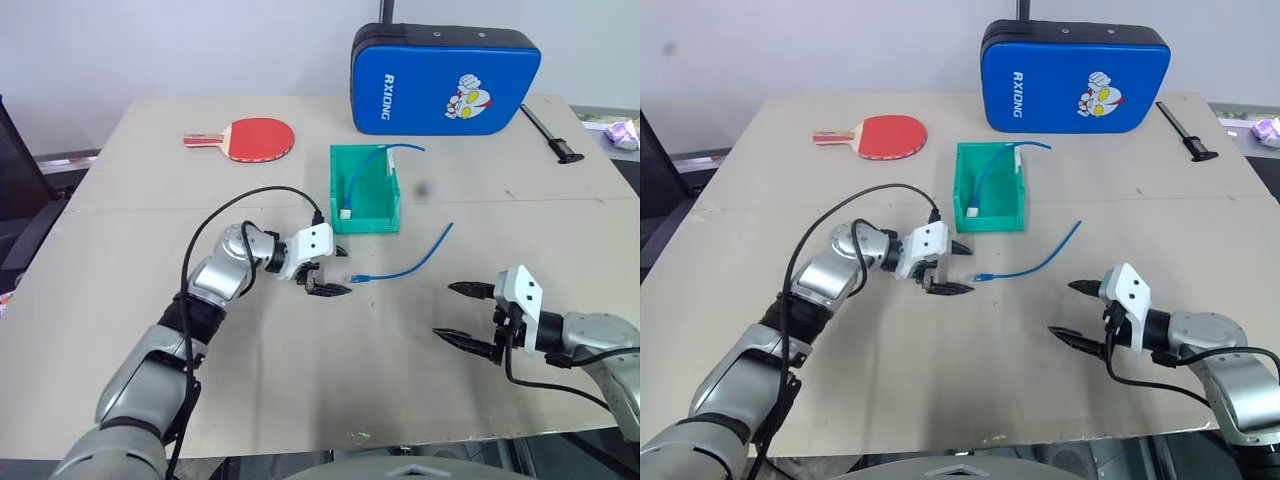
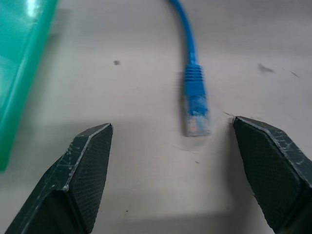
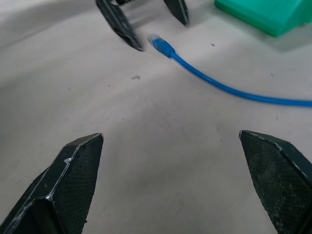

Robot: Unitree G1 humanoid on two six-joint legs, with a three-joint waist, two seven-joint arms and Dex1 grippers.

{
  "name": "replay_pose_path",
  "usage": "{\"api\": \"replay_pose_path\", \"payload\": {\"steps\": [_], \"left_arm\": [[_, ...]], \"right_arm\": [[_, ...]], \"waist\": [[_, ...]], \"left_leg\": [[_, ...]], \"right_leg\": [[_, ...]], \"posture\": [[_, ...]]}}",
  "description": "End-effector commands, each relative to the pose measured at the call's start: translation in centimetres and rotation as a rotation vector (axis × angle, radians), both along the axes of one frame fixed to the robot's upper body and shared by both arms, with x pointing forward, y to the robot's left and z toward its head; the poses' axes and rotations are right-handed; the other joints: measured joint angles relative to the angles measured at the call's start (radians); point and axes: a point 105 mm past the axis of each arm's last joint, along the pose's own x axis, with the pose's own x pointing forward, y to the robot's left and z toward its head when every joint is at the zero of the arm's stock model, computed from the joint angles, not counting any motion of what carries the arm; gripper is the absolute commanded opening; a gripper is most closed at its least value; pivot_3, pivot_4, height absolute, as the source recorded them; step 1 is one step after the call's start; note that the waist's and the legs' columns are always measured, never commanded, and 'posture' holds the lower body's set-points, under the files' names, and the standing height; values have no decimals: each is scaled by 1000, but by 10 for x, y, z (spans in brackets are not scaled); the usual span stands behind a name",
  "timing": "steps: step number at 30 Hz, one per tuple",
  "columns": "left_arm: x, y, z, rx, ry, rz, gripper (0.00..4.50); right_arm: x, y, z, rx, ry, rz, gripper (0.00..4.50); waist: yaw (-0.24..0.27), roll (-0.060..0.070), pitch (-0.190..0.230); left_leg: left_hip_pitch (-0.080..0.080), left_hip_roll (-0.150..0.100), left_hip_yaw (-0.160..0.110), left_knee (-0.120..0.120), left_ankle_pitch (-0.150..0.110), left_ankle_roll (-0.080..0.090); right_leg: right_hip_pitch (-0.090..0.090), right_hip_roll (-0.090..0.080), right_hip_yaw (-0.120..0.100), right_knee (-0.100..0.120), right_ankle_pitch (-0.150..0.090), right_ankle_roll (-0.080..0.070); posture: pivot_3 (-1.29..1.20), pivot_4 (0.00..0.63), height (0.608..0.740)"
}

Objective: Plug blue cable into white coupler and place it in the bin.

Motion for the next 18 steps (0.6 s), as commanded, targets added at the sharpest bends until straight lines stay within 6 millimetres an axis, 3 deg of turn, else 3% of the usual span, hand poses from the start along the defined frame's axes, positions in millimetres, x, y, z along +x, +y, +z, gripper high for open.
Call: {"api": "replay_pose_path", "payload": {"steps": [1,3,7,14,18], "left_arm": [[-4,2,-6,58,11,-59,2858],[-6,0,-6,59,21,-75,1698],[-8,-3,-7,51,33,-86,161],[-9,-7,-6,-12,41,-56,32],[-13,-21,10,-205,97,-8,32]], "right_arm": [[2,-2,19,25,-89,-18,4500],[3,-3,19,17,-94,-18,4500],[3,-3,19,10,-102,-15,4500],[3,5,21,25,-109,7,4500],[3,19,25,142,-63,7,4500]], "waist": [[-1,0,0],[-1,0,0],[0,0,0],[1,0,-1],[1,0,-1]], "left_leg": [[0,0,0,0,0,0],[0,0,0,1,0,0],[0,0,-1,1,0,0],[0,0,-1,2,0,0],[0,0,-1,2,0,0]], "right_leg": [[0,0,0,0,0,0],[0,0,1,0,0,0],[0,0,1,1,0,0],[0,0,1,1,0,0],[0,0,0,1,0,0]], "posture": [[0,150,728],[0,150,728],[0,150,728],[0,150,728],[0,150,728]]}}
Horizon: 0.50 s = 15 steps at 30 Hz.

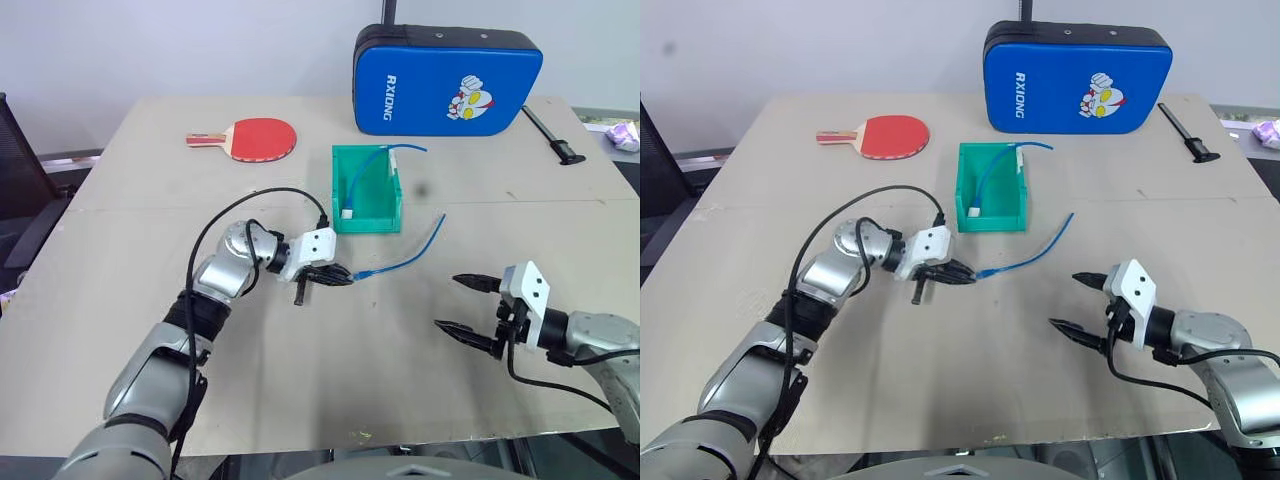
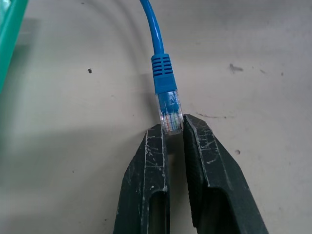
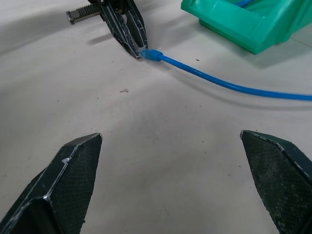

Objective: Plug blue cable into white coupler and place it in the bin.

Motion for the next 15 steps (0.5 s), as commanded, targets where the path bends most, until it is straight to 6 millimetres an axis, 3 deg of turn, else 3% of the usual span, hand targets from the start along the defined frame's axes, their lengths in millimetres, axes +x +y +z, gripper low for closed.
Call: {"api": "replay_pose_path", "payload": {"steps": [1,3,7,15], "left_arm": [[-6,-20,19,-193,53,21,32],[-11,-34,44,-389,139,57,32],[-23,-43,69,-559,282,70,32],[-46,-43,84,-640,482,35,32]], "right_arm": [[-2,20,15,137,11,30,4500],[1,32,13,290,108,3,4500],[5,44,17,467,205,-9,4500],[16,54,63,772,238,63,4500]], "waist": [[0,0,0],[-1,-1,0],[-2,-1,0],[-5,-1,0]], "left_leg": [[0,0,0,0,0,0],[-1,2,-2,1,0,0],[0,3,-2,2,0,0],[3,3,-2,1,0,0]], "right_leg": [[0,0,0,0,0,0],[0,0,-1,1,0,0],[0,0,-1,4,0,0],[0,0,-1,8,0,0]], "posture": [[0,150,728],[0,150,728],[0,150,728],[0,150,728]]}}
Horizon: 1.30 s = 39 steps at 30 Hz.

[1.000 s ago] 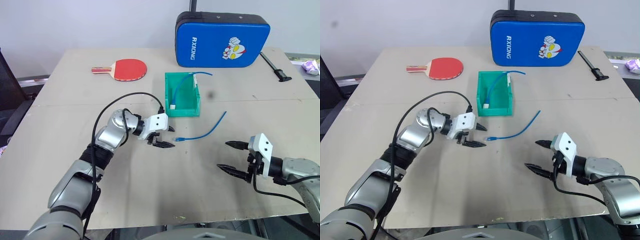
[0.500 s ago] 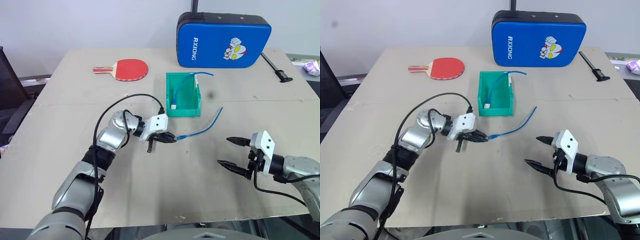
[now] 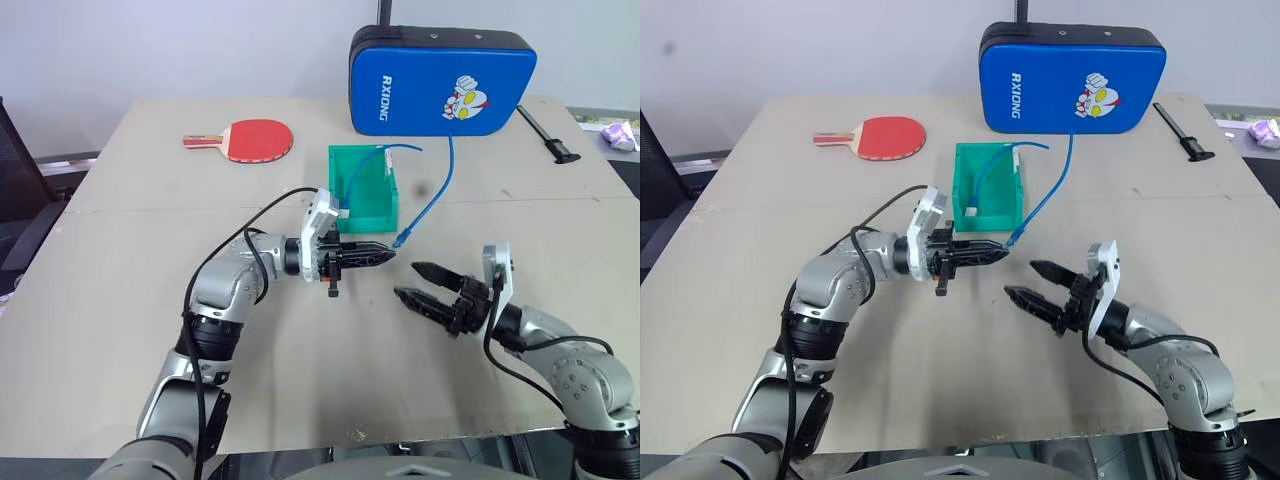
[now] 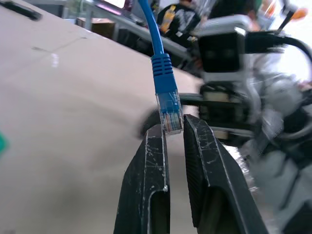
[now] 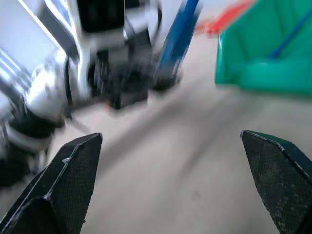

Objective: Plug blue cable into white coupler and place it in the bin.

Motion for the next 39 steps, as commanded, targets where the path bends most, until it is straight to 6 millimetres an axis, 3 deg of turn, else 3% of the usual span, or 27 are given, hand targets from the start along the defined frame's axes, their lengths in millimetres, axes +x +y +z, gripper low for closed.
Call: {"api": "replay_pose_path", "payload": {"steps": [1,5,7,9,14,16,26,27,30,39], "left_arm": [[-8,2,16,-41,-2,-28,32],[-12,1,12,-8,3,-59,32],[-12,0,12,-10,6,-65,0],[-13,0,12,-9,6,-70,0],[-15,-2,10,-12,12,-84,0],[-16,-2,10,-15,13,-85,0],[-17,-3,10,-20,13,-86,0],[-17,-3,10,-20,13,-86,0],[-17,-3,9,-18,12,-87,0],[-19,-4,9,-17,12,-97,0]], "right_arm": [[-3,0,27,114,-24,39,4500],[-4,3,35,132,-26,79,4500],[-8,5,37,132,-18,117,4005],[-11,7,39,136,-15,141,3311],[-12,12,39,118,-10,170,819],[-13,14,39,116,-4,176,35],[-16,18,34,89,24,216,35],[-18,18,33,86,30,227,716],[-15,17,32,82,34,214,1940],[-15,20,35,91,32,222,1940]], "waist": [[4,0,0],[4,0,0],[4,0,0],[4,0,0],[4,0,0],[4,0,0],[3,0,0],[3,0,0],[3,0,0],[4,0,0]], "left_leg": [[0,0,0,0,0,0],[0,-1,0,0,0,0],[0,-1,0,0,0,0],[-1,-1,1,0,0,0],[-1,-1,0,0,0,0],[-1,-1,0,0,0,0],[-1,-1,0,0,0,0],[-1,-1,1,0,0,0],[-1,-1,0,-1,0,0],[-1,-1,0,-1,0,0]], "right_leg": [[0,0,0,0,0,0],[0,0,-1,0,0,0],[0,0,0,0,0,0],[0,0,0,-1,0,0],[0,0,0,-1,0,0],[0,0,0,-1,0,0],[0,0,0,-2,0,0],[0,0,0,-2,0,0],[0,0,0,-2,0,0],[0,0,0,-3,0,0]], "posture": [[0,150,728],[0,150,728],[0,150,728],[0,150,728],[0,150,728],[0,150,728],[0,150,728],[0,150,728],[0,150,728],[0,150,728]]}}
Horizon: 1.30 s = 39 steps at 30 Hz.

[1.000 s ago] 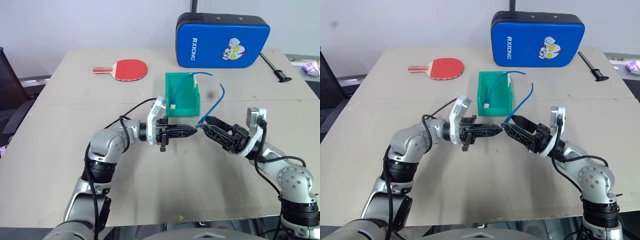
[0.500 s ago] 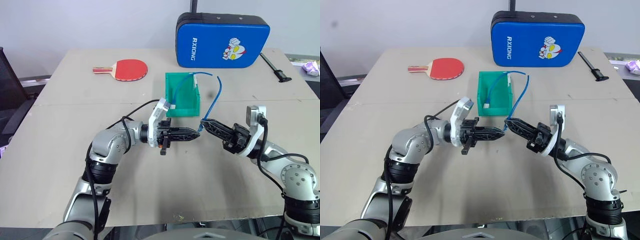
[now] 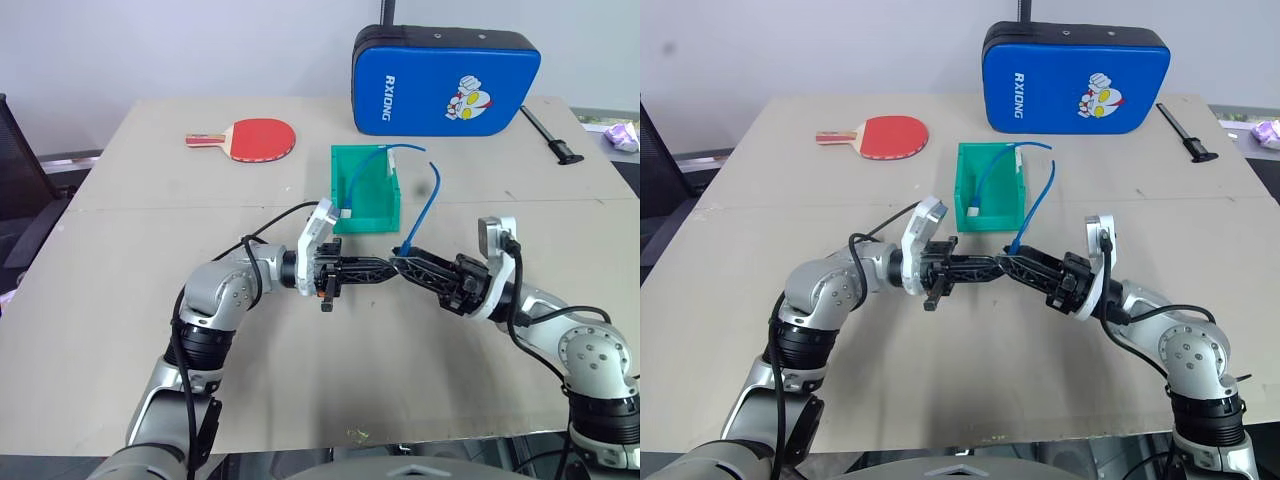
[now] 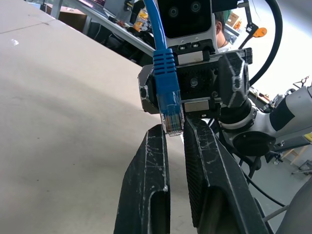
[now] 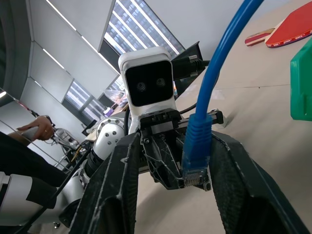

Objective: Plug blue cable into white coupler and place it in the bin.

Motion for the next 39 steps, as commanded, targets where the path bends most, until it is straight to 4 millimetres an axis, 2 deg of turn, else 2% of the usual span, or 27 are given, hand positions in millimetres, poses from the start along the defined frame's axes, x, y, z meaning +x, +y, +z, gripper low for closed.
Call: {"api": "replay_pose_path", "payload": {"steps": [1,2,3,4,6,13,15,18,19,20,22,26,29,31,33,36,37,39], "left_arm": [[-5,-3,9,-20,-36,-28,0],[-5,-3,9,-20,-35,-29,0],[-5,-3,9,-20,-34,-30,0],[-5,-3,9,-19,-34,-31,0],[-6,-2,9,-19,-32,-34,0],[-9,2,7,-20,-18,-49,0],[-9,5,5,-9,-29,-32,945],[-10,8,9,-29,-47,21,1958],[-10,9,10,-34,-51,44,2529],[-12,11,11,-42,-45,65,2895],[-22,15,11,-42,-56,119,2895],[-22,23,20,-125,-171,440,2895],[-20,47,16,-50,-348,779,2895],[-21,73,4,110,-497,1009,2895],[-28,102,-9,225,-555,1241,2895],[-37,130,-32,318,-491,1465,2895],[-35,139,-44,369,-447,1524,2895],[-25,151,-53,429,-441,1599,2895]], "right_arm": [[-5,6,15,40,-52,38,1940],[-4,5,16,45,-54,33,1419],[-4,6,16,49,-55,32,1177],[-4,6,17,51,-56,33,614],[-4,6,17,53,-56,34,63],[-7,5,22,110,-39,54,63],[-7,5,22,113,-34,60,0],[-5,4,21,113,-30,52,0],[-3,4,21,112,-31,42,0],[1,2,20,107,-40,9,0],[14,-4,22,98,-78,-99,0],[30,-16,22,51,-156,-247,0],[34,-19,21,30,-200,-292,0],[32,-15,22,16,-244,-290,0],[28,-9,23,14,-294,-265,0],[26,-4,20,-15,-357,-248,0],[27,-3,18,-33,-369,-243,0],[27,0,14,-57,-388,-229,0]], "waist": [[0,0,0],[0,0,0],[0,0,0],[0,0,0],[0,0,0],[0,0,0],[-1,0,0],[-3,0,0],[-3,0,0],[-3,0,0],[-3,0,0],[-7,1,0],[-2,0,0],[-1,1,0],[-2,1,0],[3,1,0],[6,1,0],[11,1,-1]], "left_leg": [[0,0,0,0,0,0],[0,0,0,0,0,0],[0,0,0,0,0,0],[0,0,0,0,0,0],[0,0,0,0,0,0],[0,0,0,0,0,0],[0,0,0,0,0,0],[0,1,0,0,0,0],[0,1,0,0,0,0],[-1,1,0,0,0,0],[-1,2,-1,-1,0,0],[-1,2,0,-2,0,0],[-2,1,1,-2,0,0],[-1,1,2,-3,0,0],[1,1,2,-6,0,0],[1,1,2,-7,0,0],[1,1,2,-7,0,0],[0,0,1,-7,0,0]], "right_leg": [[0,0,0,0,0,0],[0,0,0,0,0,0],[0,0,0,0,0,0],[0,0,0,0,0,0],[0,0,0,0,0,0],[0,0,0,0,0,0],[0,0,0,-1,0,0],[0,0,0,-1,0,0],[0,0,0,-1,0,0],[0,0,0,-1,0,0],[-1,0,0,-1,0,0],[-1,-2,0,-2,0,0],[-1,-4,0,-4,0,0],[0,-4,1,-4,0,0],[-1,-4,1,-5,0,-1],[-1,-4,1,-6,-2,-4],[-1,-5,0,-6,-2,-4],[0,-6,-1,-6,-2,-4]], "posture": [[0,150,728],[0,150,728],[0,150,728],[0,150,728],[0,150,728],[0,150,728],[0,150,728],[0,150,728],[0,150,728],[0,150,728],[0,150,728],[0,150,728],[0,150,728],[0,150,728],[0,150,728],[0,150,728],[0,150,728],[0,150,728]]}}
